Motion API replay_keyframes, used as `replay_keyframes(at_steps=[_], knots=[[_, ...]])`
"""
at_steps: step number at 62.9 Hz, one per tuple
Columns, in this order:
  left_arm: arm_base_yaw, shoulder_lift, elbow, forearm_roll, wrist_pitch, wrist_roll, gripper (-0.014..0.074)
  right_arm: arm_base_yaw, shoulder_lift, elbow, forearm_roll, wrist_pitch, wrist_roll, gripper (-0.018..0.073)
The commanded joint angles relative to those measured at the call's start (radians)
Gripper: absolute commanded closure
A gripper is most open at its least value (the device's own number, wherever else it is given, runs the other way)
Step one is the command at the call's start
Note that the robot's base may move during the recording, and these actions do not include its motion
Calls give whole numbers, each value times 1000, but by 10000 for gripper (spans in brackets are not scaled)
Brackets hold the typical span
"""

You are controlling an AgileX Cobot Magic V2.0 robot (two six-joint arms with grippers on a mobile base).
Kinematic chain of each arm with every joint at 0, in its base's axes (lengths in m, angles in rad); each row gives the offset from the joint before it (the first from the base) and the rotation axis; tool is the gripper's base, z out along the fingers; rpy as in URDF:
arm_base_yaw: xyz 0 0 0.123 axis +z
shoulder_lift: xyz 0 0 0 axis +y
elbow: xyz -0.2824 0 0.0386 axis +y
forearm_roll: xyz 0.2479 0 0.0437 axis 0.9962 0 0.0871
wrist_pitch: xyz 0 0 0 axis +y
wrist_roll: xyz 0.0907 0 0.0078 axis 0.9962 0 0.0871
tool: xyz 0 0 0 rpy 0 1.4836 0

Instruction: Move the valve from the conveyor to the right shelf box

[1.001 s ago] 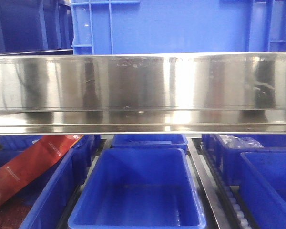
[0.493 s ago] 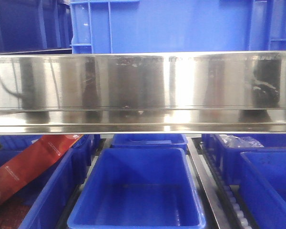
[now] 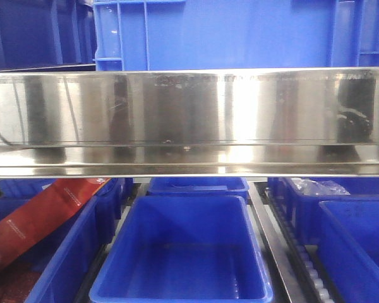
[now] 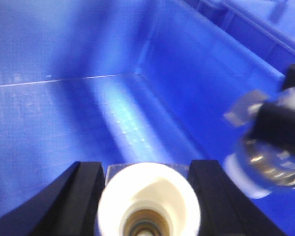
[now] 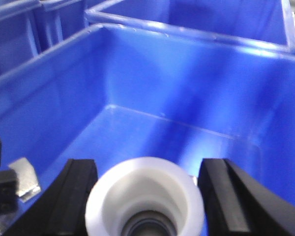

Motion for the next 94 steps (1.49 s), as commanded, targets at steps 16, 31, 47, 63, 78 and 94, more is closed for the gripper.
replay_keyframes(at_steps=[16,31,47,63,78,94], knots=[[-4,-17,-17,-9,-46,-11,202,-35,-18,-19,-5,28,-7,591],[-4,-17,-17,-9,-46,-11,204,-35,-18,-19,5,26,-7,146],[-4,-17,-17,-9,-46,-11,204,-35,-20,-19,7,56,-7,65],[-2,-17,-17,40,-46,-11,267,-35,-20,-19,18,65,-7,240],[20,-21,-17,43,-25,-11,708,-35,-24,-19,29,75,-7,721],[23,-83,-17,90,9,-11,707,-35,-101,-19,29,45,-1,721]])
